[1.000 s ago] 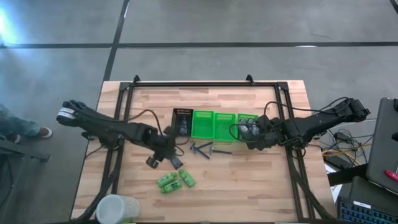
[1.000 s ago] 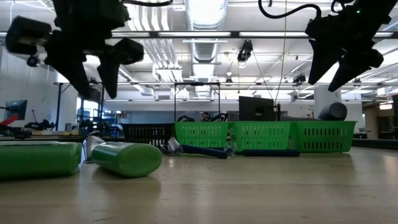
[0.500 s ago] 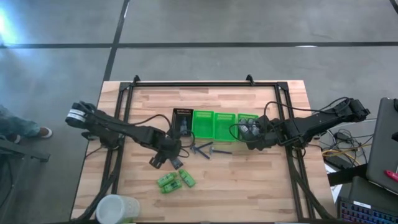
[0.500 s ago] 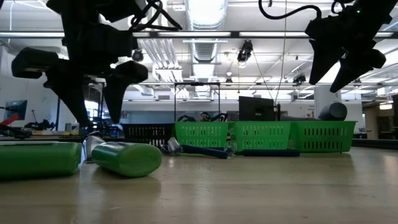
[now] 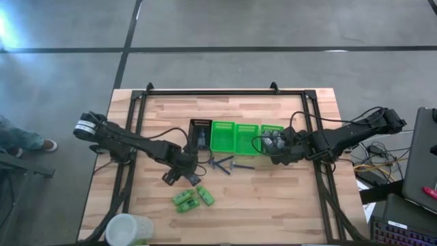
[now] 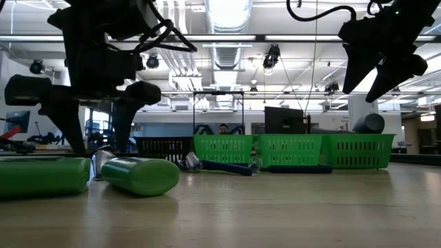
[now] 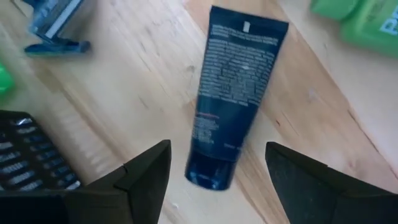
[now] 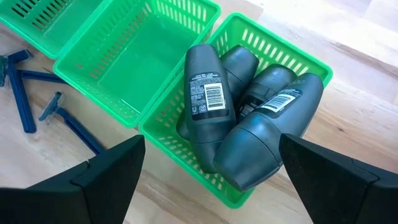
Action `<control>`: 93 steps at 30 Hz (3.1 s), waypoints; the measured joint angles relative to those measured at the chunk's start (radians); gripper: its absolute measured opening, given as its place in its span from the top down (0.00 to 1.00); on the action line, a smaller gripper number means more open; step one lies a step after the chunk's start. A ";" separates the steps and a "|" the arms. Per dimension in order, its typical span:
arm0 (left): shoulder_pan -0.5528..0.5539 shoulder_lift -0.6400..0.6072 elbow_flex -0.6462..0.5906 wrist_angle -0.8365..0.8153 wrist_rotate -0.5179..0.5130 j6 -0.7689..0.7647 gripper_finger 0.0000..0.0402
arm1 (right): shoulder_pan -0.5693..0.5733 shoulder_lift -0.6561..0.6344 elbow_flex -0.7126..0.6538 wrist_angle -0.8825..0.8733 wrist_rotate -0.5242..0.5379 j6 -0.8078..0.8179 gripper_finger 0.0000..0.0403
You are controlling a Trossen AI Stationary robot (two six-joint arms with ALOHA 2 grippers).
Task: Pick & Place Travel size toiletries
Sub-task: Put the blue shave cream into the black basket, then put the green shampoo into the left green basket
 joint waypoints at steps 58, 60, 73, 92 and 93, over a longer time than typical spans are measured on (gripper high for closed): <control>0.376 -0.051 0.093 0.071 -0.101 -1.672 0.66 | 0.000 0.000 -0.002 0.000 0.010 0.013 0.09; 0.375 -0.052 0.081 0.087 -0.105 -1.692 0.66 | 0.000 0.000 -0.002 0.000 0.010 0.001 0.09; 0.370 -0.051 0.067 0.088 -0.157 -1.716 0.46 | 0.000 0.000 -0.008 -0.001 0.010 -0.031 0.09; -0.130 -0.090 0.132 -0.184 0.150 -1.055 0.46 | 0.000 0.000 -0.008 -0.001 0.004 -0.070 0.09; -0.172 -0.090 0.132 -0.185 0.134 -1.063 0.46 | 0.000 0.000 -0.008 -0.001 0.004 -0.076 0.09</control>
